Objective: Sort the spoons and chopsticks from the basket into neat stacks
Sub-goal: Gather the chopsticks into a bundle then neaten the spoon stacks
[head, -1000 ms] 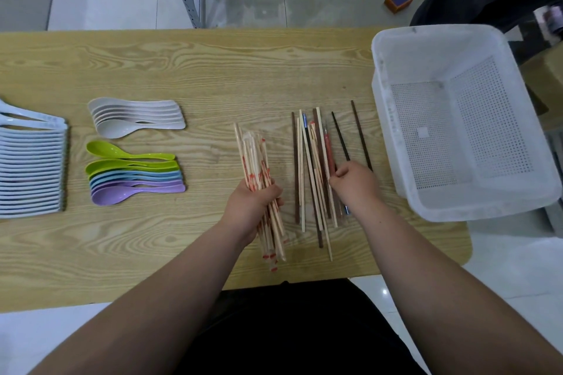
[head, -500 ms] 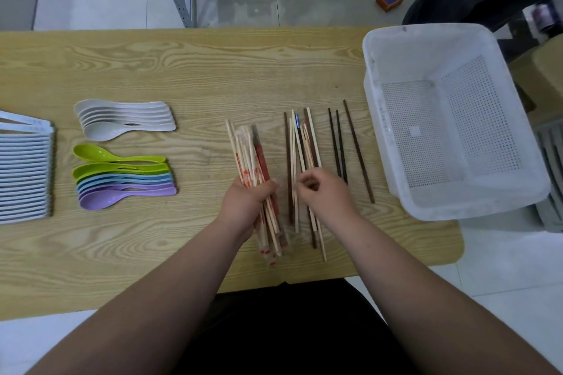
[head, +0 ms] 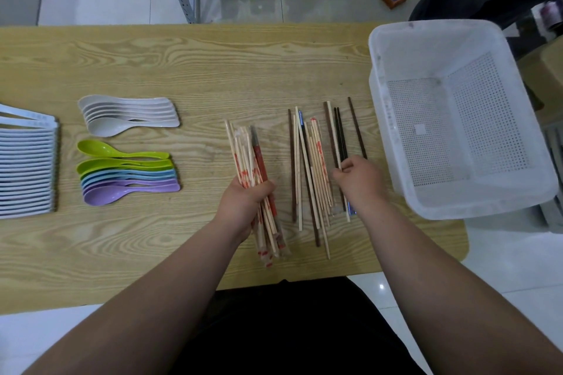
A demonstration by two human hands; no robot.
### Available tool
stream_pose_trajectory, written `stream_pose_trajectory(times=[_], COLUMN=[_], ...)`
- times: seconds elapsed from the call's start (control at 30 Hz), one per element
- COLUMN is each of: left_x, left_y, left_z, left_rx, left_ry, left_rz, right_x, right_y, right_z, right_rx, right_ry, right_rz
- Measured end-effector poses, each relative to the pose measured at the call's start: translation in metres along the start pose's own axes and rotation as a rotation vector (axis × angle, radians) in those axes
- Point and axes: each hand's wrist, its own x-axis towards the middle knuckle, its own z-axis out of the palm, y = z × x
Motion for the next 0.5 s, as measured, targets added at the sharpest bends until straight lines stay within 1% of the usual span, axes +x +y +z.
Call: stream_pose_trajectory(times=[0.1,0.2,0.23,0.3,0.37,0.5], left_x=[0.000,-0.001,-0.002,-0.002,-0.003,-0.004], left_y=[0.000,0.000,0.001,0.001,0.002,0.004], left_z=[-0.001,-0.001,-0.002,-0.003,-0.004,-0.006], left_rx=[-0.007,-0.020,-0.022,-0.021,-0.016,-0.006], left_ry=[-0.002,-0.011,-0.016,-0.024,-0.021,-0.013], left_rz=[0.005,-0.005,-0.009,-0.015,-0.015,-0.008], right_x=[0.004,0.001,-0.001,-0.005,-0.009,-0.012], right_y=[0.008,0.001,-0.003,-0.012,-0.017,-0.015], right_z=[-0.008,-0.007,-0.004,0.005,0.012,0.016], right_rx=[-0.061,-0.154,-0.162,-0.171,-0.210,-0.211], right_ry=[0.029,0.060,0.047,-0.039,-0.130,-0.152], right_rz=[0.000,-0.102,-0.137,-0.176,-0.161,-0.120])
